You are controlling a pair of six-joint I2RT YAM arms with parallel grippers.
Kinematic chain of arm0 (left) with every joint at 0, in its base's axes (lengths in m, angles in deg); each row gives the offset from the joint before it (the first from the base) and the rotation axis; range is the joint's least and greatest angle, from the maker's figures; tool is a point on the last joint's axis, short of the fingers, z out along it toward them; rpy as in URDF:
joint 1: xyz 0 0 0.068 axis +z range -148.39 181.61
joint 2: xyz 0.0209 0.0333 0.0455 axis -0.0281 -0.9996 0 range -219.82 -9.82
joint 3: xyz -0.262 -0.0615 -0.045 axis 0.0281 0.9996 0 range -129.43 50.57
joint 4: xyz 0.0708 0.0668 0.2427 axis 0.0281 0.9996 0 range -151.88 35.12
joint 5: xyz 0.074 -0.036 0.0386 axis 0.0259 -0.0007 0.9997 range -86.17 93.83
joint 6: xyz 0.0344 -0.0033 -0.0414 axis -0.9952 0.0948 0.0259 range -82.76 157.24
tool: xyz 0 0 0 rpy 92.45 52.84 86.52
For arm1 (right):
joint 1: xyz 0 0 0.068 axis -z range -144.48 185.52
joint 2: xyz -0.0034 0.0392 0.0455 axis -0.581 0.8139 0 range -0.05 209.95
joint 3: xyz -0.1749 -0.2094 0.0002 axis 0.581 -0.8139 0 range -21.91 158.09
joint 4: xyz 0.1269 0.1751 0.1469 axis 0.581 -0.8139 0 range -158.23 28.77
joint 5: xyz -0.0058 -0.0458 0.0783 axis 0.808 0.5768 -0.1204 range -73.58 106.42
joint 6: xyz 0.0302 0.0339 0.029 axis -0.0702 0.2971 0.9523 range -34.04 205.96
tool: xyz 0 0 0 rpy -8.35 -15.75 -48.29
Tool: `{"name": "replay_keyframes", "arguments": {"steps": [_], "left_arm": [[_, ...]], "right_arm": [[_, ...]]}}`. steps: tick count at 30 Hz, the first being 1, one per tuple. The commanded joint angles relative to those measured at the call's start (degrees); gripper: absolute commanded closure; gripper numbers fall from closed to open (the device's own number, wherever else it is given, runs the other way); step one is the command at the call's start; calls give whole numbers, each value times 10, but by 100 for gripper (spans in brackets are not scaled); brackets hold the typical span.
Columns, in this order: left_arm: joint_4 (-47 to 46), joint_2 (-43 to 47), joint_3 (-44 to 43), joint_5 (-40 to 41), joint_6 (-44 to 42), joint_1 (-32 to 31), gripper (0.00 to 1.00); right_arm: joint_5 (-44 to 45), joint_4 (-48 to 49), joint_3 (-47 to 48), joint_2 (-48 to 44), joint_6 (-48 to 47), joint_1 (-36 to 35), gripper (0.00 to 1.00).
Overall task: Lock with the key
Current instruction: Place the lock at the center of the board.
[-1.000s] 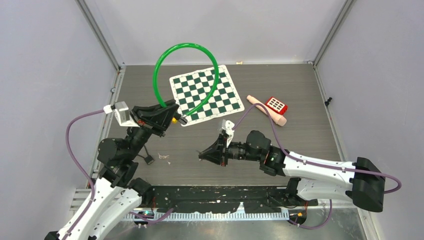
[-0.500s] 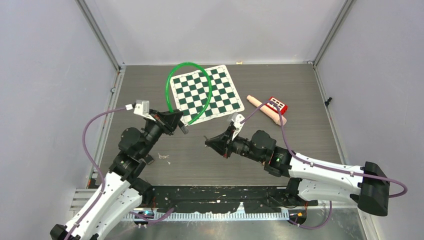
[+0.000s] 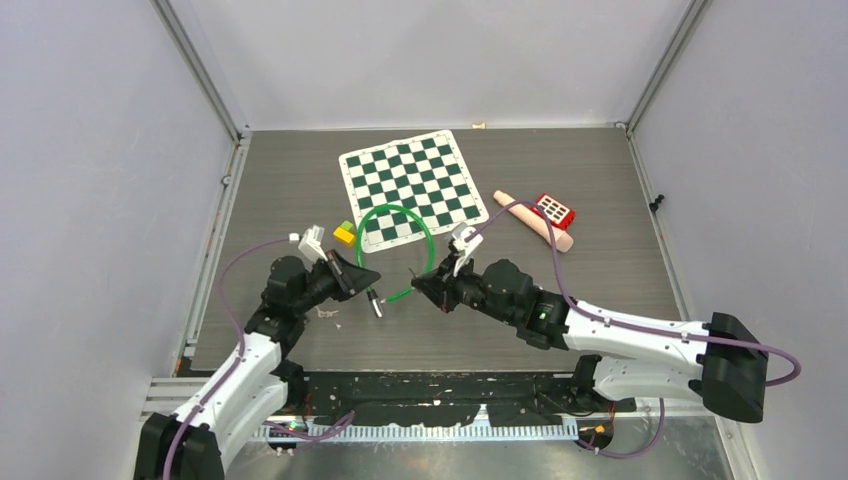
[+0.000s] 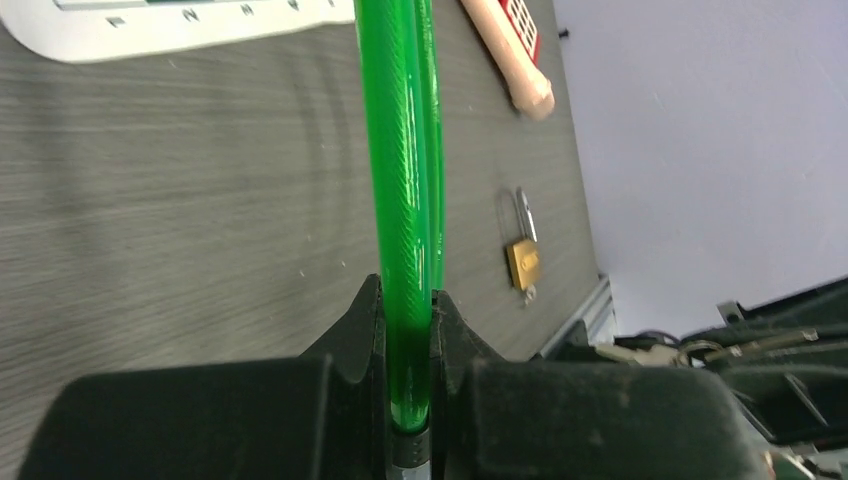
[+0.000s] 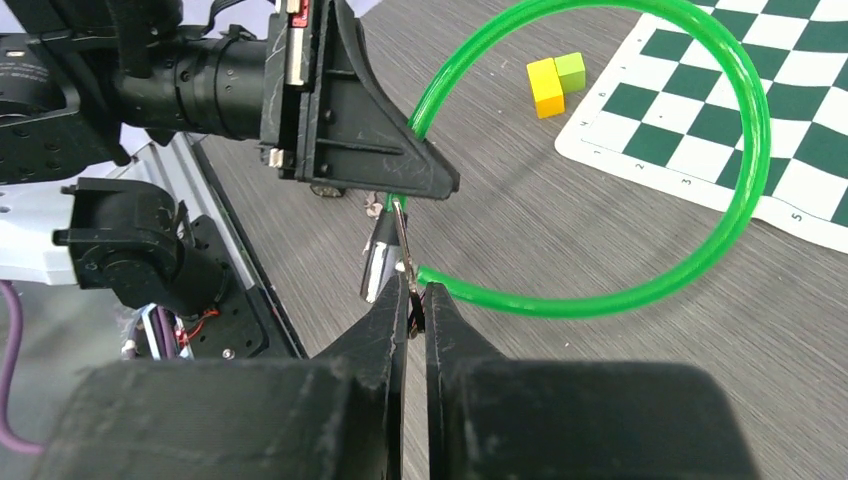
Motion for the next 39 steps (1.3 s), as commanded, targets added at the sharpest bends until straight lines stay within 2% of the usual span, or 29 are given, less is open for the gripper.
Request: {"name": "replay_keyframes", "arguments": {"steps": [1,8,12,16,24,27,33,37,39], "left_arm": [[-61,-9,-26,-76,15,1,100],[37,-25,-75,-47,-23,1,100],[22,-63,-75,-75,-18,2,100],[-23,-83,-46,-69,2,3,100],[-32,-134,-8,-47,-21,21,100],[-25,-145,1,-32,-25,25,89],[51,-108,8,38,-37,25,49],[120,-70,5,91,-38,25,36],[161,-42,-8,117,-38,25,33]], "right_arm": [[44,-3,52,30,21,-3,95],[73,6,75,119,63,-3,95],[73,49,79,173,91,-3,95],[87,74,91,214,114,-3,95],[90,91,127,280,132,-3,95],[97,89,144,313,136,-3,95],[142,51,183,369,154,-3,95],[153,34,201,401,163,-3,95],[153,-9,224,420,168,-3,95]]}}
